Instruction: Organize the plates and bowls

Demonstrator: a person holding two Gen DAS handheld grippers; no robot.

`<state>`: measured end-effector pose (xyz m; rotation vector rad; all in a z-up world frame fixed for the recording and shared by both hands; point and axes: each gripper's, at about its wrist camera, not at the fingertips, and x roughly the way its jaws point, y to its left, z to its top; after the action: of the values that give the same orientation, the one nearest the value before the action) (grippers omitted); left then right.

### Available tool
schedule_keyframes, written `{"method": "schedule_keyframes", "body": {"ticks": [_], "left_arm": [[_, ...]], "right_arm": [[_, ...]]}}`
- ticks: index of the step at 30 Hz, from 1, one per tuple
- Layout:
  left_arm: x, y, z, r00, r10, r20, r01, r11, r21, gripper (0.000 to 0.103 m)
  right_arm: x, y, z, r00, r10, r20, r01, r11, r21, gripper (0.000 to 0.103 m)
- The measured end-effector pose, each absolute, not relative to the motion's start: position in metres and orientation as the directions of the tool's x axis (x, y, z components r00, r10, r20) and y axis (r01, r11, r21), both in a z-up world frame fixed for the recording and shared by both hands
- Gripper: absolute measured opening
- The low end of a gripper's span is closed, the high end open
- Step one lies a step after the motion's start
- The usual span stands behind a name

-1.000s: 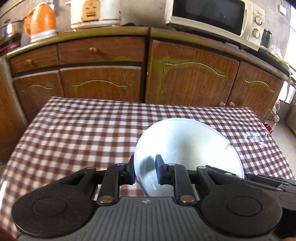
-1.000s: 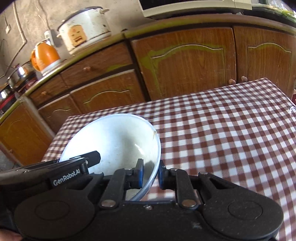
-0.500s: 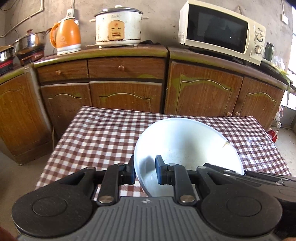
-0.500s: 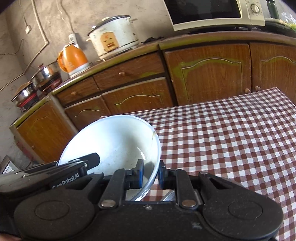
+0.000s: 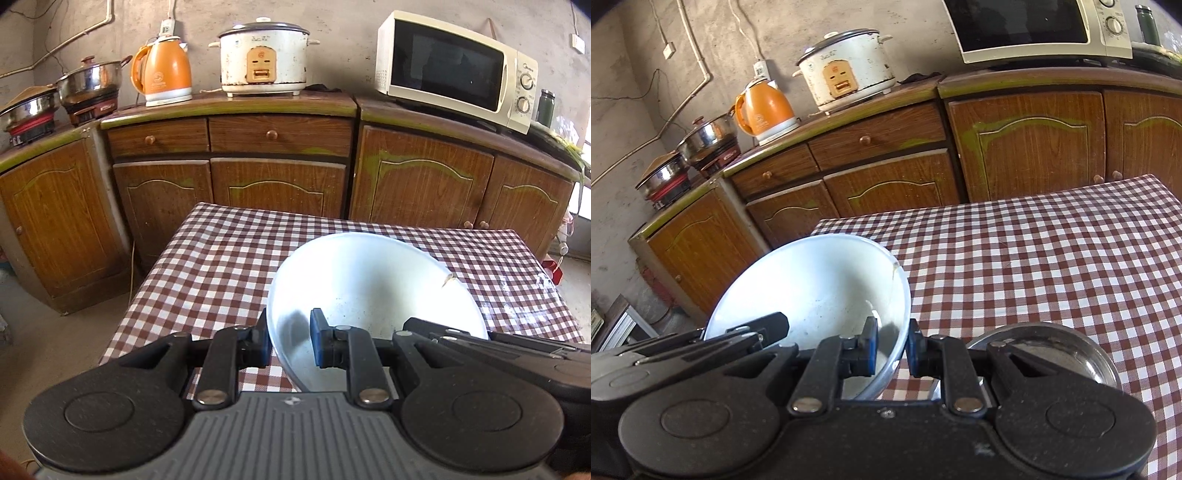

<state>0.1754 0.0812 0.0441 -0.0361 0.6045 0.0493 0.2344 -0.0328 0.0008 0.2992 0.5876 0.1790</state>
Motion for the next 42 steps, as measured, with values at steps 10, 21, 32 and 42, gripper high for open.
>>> {"method": "schedule_keyframes", "body": {"ticks": [10, 21, 32, 42], "left_arm": [[0.156, 0.087, 0.048, 0.825, 0.058, -0.562, -0.075, 0.997, -0.008, 0.021], [0.136, 0.089, 0.05, 0.829, 0.064, -0.556, -0.085, 0.996, -0.013, 0.021], [0.12, 0.097, 0.052, 0.829, 0.075, -0.554, -0.1, 0.995, -0.014, 0.021], [0.106, 0.1, 0.052, 0.831, 0.087, -0.549, -0.114, 0.993, -0.015, 0.021]], "right_arm": [[0.219, -0.02, 0.008, 0.818, 0.261, -0.513, -0.106, 0.944, 0.312, 0.021], [0.199, -0.014, 0.013, 0.821, 0.264, -0.506, -0.12, 0.947, 0.299, 0.021], [0.184, -0.007, 0.014, 0.819, 0.279, -0.502, -0.14, 0.945, 0.297, 0.021], [0.172, 0.0, 0.014, 0.814, 0.292, -0.501, -0.155, 0.942, 0.298, 0.021]]}}
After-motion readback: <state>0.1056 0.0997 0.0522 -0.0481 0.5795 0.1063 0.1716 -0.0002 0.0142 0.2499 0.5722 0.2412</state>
